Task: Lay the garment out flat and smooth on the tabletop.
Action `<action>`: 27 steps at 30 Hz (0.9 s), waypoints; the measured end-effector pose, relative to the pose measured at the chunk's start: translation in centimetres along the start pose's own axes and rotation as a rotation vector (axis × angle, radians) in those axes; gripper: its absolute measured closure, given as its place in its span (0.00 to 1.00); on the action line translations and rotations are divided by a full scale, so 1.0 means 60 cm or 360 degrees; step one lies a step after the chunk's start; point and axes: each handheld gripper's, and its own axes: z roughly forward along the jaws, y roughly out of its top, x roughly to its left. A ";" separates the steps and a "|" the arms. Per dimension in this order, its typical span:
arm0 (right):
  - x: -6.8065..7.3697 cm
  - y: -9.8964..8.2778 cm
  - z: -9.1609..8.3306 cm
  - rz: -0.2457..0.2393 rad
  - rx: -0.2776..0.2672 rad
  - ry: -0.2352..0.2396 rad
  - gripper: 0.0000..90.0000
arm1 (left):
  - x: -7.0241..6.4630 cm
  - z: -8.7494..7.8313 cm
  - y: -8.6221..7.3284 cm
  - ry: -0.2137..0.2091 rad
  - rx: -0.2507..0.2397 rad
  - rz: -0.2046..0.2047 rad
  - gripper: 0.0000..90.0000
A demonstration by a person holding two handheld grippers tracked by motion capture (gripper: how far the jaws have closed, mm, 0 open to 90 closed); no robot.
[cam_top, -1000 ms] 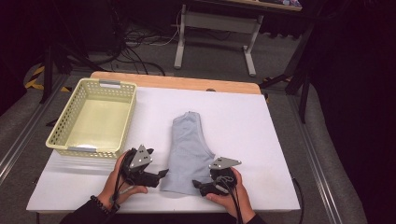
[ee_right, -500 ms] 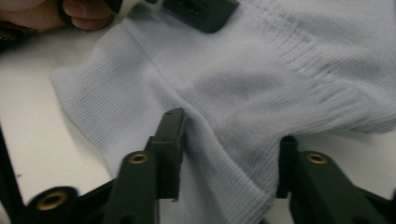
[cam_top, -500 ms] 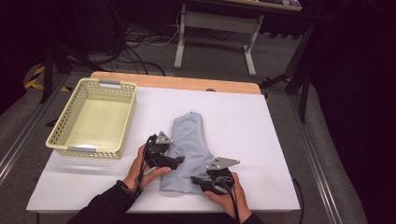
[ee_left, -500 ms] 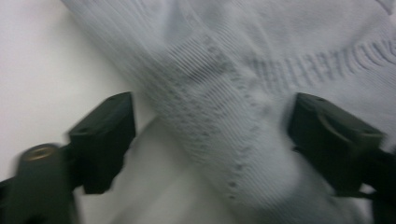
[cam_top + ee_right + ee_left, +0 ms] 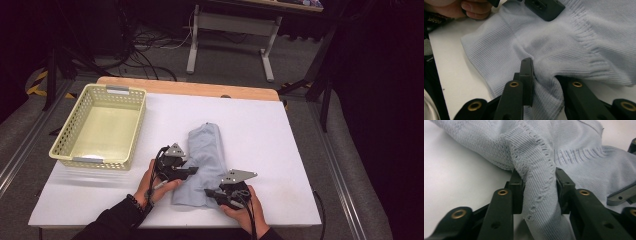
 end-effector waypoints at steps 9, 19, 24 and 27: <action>0.003 -0.001 -0.002 -0.0039 -0.0014 -0.0009 0.84 | -0.016 -0.012 -0.002 0.0062 -0.0054 0.0100 0.77; 0.013 0.011 0.002 -0.0103 -0.0047 0.0039 0.85 | -0.024 -0.042 -0.008 0.0135 -0.0097 0.0139 0.78; 0.018 0.018 0.005 -0.0156 -0.0059 0.0051 0.85 | -0.026 -0.056 -0.011 0.0147 -0.0122 0.0163 0.78; 0.021 0.021 0.005 -0.0178 -0.0074 0.0049 0.85 | -0.026 -0.061 -0.011 0.0158 -0.0128 0.0187 0.78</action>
